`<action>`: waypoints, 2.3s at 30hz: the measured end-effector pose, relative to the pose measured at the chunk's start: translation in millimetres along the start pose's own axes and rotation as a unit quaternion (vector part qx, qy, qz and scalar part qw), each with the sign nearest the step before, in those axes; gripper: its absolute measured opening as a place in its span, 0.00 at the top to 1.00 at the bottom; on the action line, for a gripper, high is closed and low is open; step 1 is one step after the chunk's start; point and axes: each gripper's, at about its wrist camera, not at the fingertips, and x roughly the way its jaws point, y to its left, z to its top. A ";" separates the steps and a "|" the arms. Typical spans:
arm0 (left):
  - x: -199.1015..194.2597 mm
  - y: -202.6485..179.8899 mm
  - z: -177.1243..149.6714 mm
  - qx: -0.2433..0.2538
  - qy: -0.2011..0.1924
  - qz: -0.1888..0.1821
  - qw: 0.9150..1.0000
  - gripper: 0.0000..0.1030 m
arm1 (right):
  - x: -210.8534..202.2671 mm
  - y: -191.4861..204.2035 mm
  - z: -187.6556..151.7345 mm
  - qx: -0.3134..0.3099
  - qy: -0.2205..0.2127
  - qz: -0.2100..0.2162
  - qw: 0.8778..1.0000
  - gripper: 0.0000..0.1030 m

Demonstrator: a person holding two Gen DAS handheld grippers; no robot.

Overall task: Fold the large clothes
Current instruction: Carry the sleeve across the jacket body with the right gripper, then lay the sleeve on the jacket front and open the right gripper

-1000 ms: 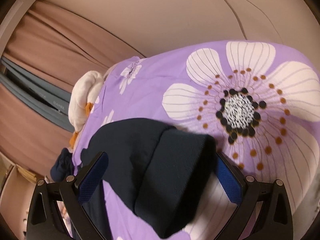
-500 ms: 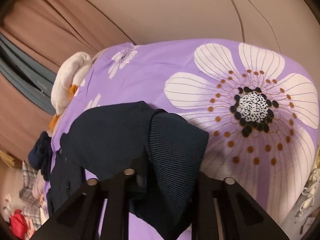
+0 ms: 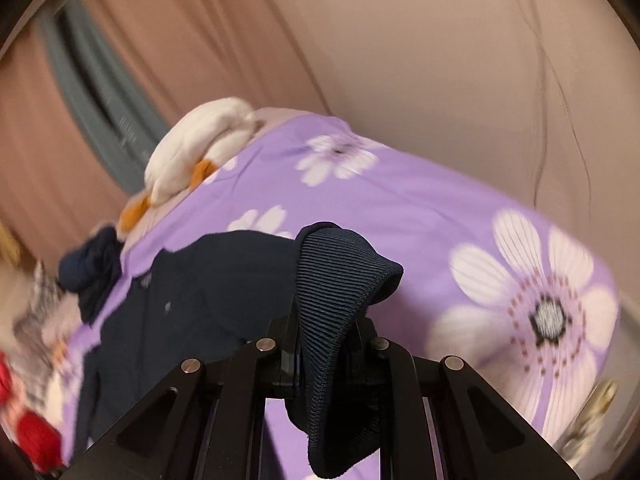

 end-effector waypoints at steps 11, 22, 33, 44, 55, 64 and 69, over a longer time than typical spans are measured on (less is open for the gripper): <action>-9.3 21.2 40.1 0.024 -0.036 0.019 0.999 0.00 | 31.5 154.4 17.5 -0.147 0.012 0.035 0.988 0.84; 11.6 54.6 84.6 -0.018 -0.028 0.013 0.999 0.00 | 99.5 300.7 -6.2 -0.249 0.034 0.039 0.967 0.84; 30.8 69.8 116.8 -0.026 -0.028 0.031 0.999 0.00 | 220.0 415.8 -120.5 -0.432 0.167 -0.002 0.886 0.80; 49.4 59.9 127.2 -0.026 -0.028 0.021 0.999 0.00 | 151.7 388.0 -104.4 -0.412 0.145 0.187 0.880 0.36; 80.4 23.5 167.1 -0.039 -0.051 -0.077 0.995 0.00 | 123.6 164.1 4.9 -0.157 0.140 0.196 0.958 0.19; 161.1 -22.4 203.6 -0.019 -0.020 -0.096 0.995 0.36 | 183.0 49.5 -20.8 0.097 0.204 0.224 0.948 0.29; 192.1 -13.9 213.1 -0.052 -0.031 -0.081 0.995 0.42 | 223.8 61.8 -29.3 0.129 0.210 0.229 0.942 0.41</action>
